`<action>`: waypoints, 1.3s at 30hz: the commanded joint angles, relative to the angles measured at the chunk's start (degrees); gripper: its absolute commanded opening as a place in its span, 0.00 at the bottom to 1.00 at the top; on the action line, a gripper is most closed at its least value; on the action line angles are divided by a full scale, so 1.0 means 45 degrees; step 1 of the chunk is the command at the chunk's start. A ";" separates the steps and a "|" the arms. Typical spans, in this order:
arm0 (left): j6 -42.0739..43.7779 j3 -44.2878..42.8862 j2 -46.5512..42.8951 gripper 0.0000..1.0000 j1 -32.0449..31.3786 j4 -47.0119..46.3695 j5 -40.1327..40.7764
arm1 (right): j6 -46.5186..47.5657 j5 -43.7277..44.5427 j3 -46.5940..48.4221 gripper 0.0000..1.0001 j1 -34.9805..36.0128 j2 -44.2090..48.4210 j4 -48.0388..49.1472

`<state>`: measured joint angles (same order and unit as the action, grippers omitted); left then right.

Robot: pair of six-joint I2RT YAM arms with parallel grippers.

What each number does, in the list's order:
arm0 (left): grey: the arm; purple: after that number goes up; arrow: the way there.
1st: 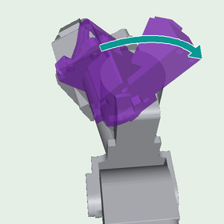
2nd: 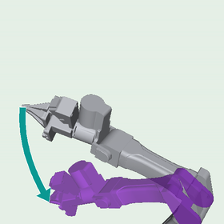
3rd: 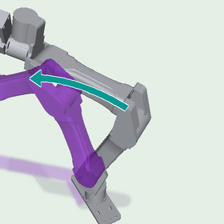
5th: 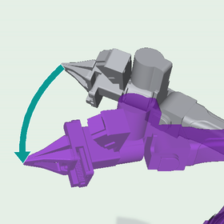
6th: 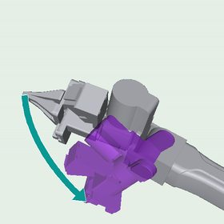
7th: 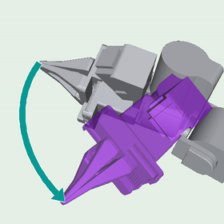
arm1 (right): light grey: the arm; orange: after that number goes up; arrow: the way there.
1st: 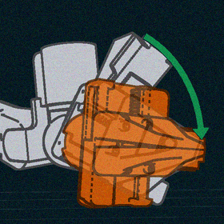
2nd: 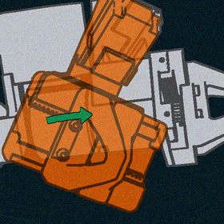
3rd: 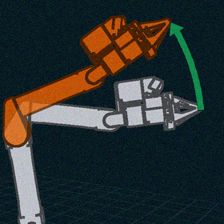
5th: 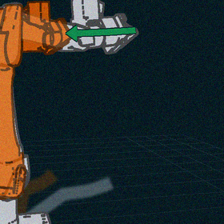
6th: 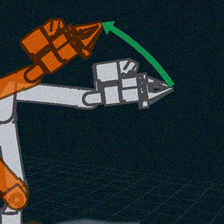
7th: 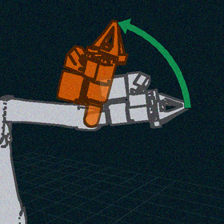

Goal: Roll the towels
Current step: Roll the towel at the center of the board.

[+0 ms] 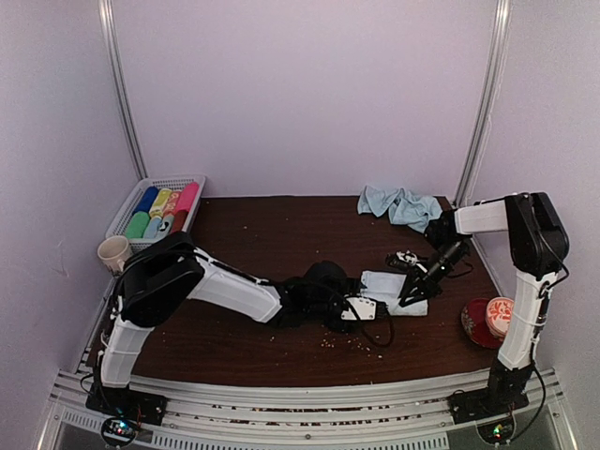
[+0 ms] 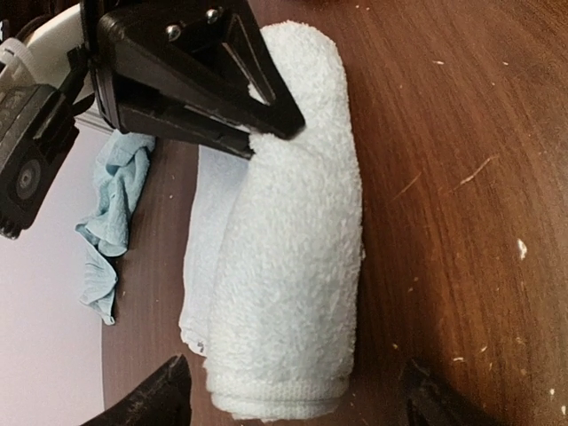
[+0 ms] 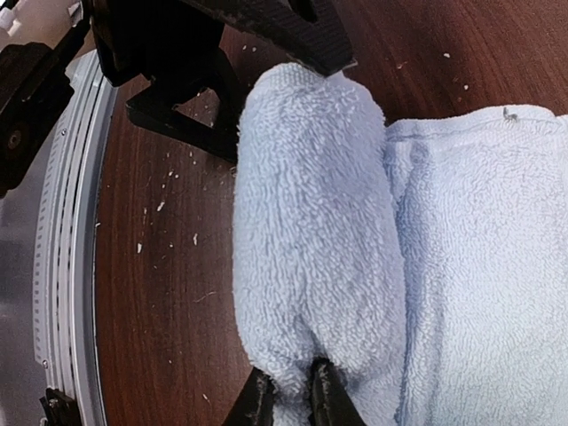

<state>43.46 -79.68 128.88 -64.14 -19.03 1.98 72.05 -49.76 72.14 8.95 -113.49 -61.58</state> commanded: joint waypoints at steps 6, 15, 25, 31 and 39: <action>0.1191 0.0191 0.0512 0.75 -0.0474 -0.2092 0.0529 | 0.0004 0.0996 -0.0055 0.14 -0.0075 -0.0595 -0.0611; 0.1583 -0.0335 0.1089 0.21 -0.0649 -0.1785 0.0866 | 0.0016 0.1009 -0.0015 0.14 -0.0075 -0.0616 -0.0669; 0.1081 -0.1159 0.1096 0.00 -0.0663 0.0519 0.0251 | 0.0053 0.0980 0.0005 0.26 -0.0056 -0.0450 -0.0653; -0.0462 -0.2023 0.0692 0.00 -0.0653 0.3815 -0.0671 | -0.0144 0.1024 -0.0158 0.41 -0.0055 0.0633 -0.0296; -0.2927 -0.3800 0.0787 0.00 -0.0644 0.7628 -0.2026 | 0.0169 0.1896 -0.1435 0.55 -0.0123 0.3525 0.1407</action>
<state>38.22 -93.67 132.75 -66.70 0.19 -0.78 71.50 -45.45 69.49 8.88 -105.45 -60.93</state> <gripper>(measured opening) 0.052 0.516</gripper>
